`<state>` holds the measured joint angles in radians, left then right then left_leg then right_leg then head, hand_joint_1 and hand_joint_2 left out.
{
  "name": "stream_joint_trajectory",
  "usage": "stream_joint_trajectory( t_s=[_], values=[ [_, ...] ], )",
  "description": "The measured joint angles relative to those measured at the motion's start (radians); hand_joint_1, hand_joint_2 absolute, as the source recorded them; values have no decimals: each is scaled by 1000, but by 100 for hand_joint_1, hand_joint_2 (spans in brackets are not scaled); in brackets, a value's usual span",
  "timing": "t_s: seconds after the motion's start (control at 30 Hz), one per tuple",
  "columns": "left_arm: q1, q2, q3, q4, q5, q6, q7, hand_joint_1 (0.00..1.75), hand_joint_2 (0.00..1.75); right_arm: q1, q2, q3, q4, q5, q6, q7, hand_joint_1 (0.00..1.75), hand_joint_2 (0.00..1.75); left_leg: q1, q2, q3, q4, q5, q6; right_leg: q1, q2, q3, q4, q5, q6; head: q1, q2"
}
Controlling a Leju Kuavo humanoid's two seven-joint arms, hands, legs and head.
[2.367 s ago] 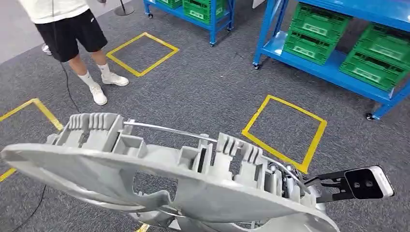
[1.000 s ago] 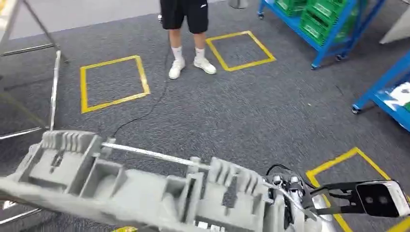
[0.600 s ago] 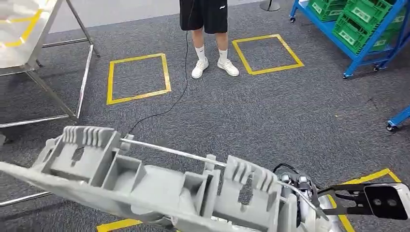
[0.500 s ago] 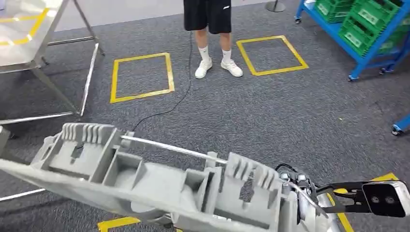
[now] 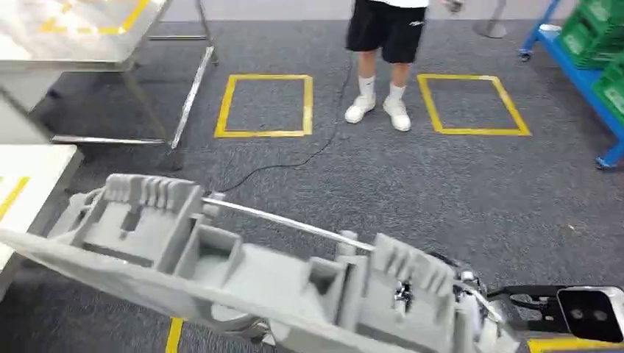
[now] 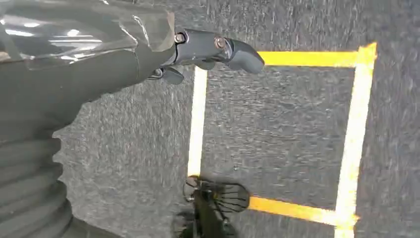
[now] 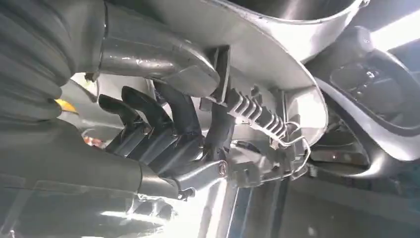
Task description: Take the parts from the cabinet and place them on the table.
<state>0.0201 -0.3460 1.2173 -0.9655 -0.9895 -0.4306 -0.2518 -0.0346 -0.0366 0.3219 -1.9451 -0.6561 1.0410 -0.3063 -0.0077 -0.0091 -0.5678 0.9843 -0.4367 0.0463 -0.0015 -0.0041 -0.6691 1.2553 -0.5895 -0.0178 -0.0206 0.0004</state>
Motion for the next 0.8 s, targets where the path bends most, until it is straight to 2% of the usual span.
stream_joint_trajectory(
  t_s=[0.03, 0.07, 0.1, 0.13, 0.17, 0.2, 0.23, 0.27, 0.33, 0.37, 0.4, 0.43, 0.47, 0.53, 0.57, 0.6, 0.63, 0.67, 0.7, 0.73, 0.77, 0.8],
  values=[
    [0, -2, -5, -4, 11, 15, -3, 0, 175, 1, 0, -1, 0, 2, 0, -3, 173, 175, 0, -17, 0, 0, 0, -1, -5, 1, -29, 55, -13, 6, 0, 0],
    [0, -4, -6, -6, 21, 22, -3, 0, 175, 0, 0, -1, 0, 5, 0, -3, 173, 175, 2, -33, 1, 1, 1, -2, -10, 1, -37, 63, -8, 15, 0, 0],
    [0, -4, -7, -8, 32, 28, -4, 0, 175, -1, 0, -1, 0, 7, 0, -5, 173, 175, 5, -52, 2, 3, 0, -5, -16, 2, -18, 15, 20, 31, 0, 0],
    [0, -5, -9, -11, 40, 34, -8, 0, 175, -2, 0, -1, 0, 9, -1, -7, 173, 175, 10, -68, 2, 8, -3, -10, -23, 5, 17, -66, 59, 48, 0, 0],
    [0, -5, -13, -14, 45, 39, -13, 0, 175, -4, 0, -1, 0, 10, -1, -8, 173, 175, 16, -83, 2, 16, -7, -17, -30, 17, 67, -170, 103, 64, 0, 0],
    [1, -5, -17, -16, 46, 47, -18, 0, 175, -6, 0, -1, 0, 11, -1, -9, 173, 175, 17, -93, -3, 25, -14, -27, -37, 42, 91, -229, 117, 70, 2, 0],
    [-2, -5, -19, -23, 49, 64, -22, 0, 175, -9, 0, 0, 1, 14, -3, -10, 173, 175, 13, -105, -12, 35, -17, -36, -33, 87, 86, -221, 116, 58, 8, 0],
    [-4, -6, -24, -25, 56, 73, -23, 0, 175, -9, 0, -2, -2, 14, -3, -15, 173, 175, 15, -112, -21, 36, -16, -40, -31, 81, 88, -214, 115, 43, 3, 0],
    [-2, -8, -25, -26, 75, 77, -19, 0, 175, -17, 0, -1, -1, 15, -5, -20, 173, 175, 22, -128, -28, 31, -10, -51, -24, 65, 84, -215, 115, 30, 5, 0],
    [-2, -7, -25, -26, 82, 76, -17, 0, 175, -23, 1, 0, -1, 14, -5, -23, 173, 175, 25, -137, -30, 34, -12, -55, -32, 54, 85, -220, 118, 23, 5, 0],
    [-2, -8, -27, -26, 85, 72, -16, 0, 175, -28, 1, 0, -1, 15, -5, -25, 173, 175, 22, -89, -38, 49, -21, -59, -32, 42, 89, -222, 118, 19, 4, 0],
    [-5, -8, -30, -26, 90, 69, -15, 0, 175, -30, 1, 0, -1, 14, -5, -27, 173, 175, 18, -35, -59, 97, -49, -62, -28, 29, 92, -222, 115, 9, -6, 0],
    [-7, -6, -34, -26, 93, 68, -15, 0, 175, -31, 1, -1, -1, 14, -5, -29, 173, 175, 20, -11, -96, 172, -85, -63, -24, 17, 93, -222, 113, 6, -5, 0],
    [-9, -4, -47, -23, 88, 90, -15, 0, 175, -32, 0, -1, 0, 18, -5, -31, 173, 175, 21, 3, -181, 334, -147, -64, -16, -12, 92, -221, 110, 1, -6, 0],
    [-9, -3, -53, -21, 83, 100, -15, 0, 175, -32, 0, -1, 1, 19, -5, -33, 173, 175, 21, 3, -203, 370, -147, -63, -13, -28, 93, -221, 108, -1, -6, 0],
    [-7, -3, -59, -21, 79, 104, -14, 0, 175, -32, 0, -1, 1, 21, -4, -34, 173, 175, 21, 3, -196, 349, -124, -60, -11, -40, 95, -221, 106, -3, -5, 0],
    [-6, 0, -64, -20, 86, 95, -3, 0, 175, -34, 0, 0, 2, 22, -2, -37, 173, 175, 19, 6, -165, 284, -85, -56, -8, -53, 97, -221, 104, -6, -6, 0],
    [-6, 3, -67, -18, 99, 84, 4, 0, 175, -38, 0, 0, 2, 22, -1, -39, 173, 175, 17, 16, -119, 194, -42, -48, -5, -63, 101, -222, 102, -6, -6, 0],
    [-7, 6, -69, -17, 110, 69, 13, 0, 175, -42, 0, 0, 2, 22, 1, -40, 173, 175, 9, 45, -71, 103, -5, -37, -3, -72, 104, -222, 99, -6, -6, 0],
    [-9, 9, -71, -14, 119, 60, 16, 0, 175, -45, 0, 0, 2, 22, 2, -41, 173, 175, -2, 88, -45, 53, -15, -28, 0, -83, 107, -224, 97, -4, -5, 0],
    [-10, 10, -71, -11, 129, 47, 21, 0, 175, -47, -1, 0, 3, 22, 2, -42, 173, 175, -4, 88, -45, 46, -12, -27, 7, -90, 106, -226, 95, 0, -2, 0],
    [-11, 13, -71, -6, 137, 39, 22, 0, 175, -48, -1, 0, 5, 22, 2, -43, 173, 175, -8, 74, -49, 47, -13, -24, 2, -100, 107, -226, 95, 3, -5, 0]
  ],
)
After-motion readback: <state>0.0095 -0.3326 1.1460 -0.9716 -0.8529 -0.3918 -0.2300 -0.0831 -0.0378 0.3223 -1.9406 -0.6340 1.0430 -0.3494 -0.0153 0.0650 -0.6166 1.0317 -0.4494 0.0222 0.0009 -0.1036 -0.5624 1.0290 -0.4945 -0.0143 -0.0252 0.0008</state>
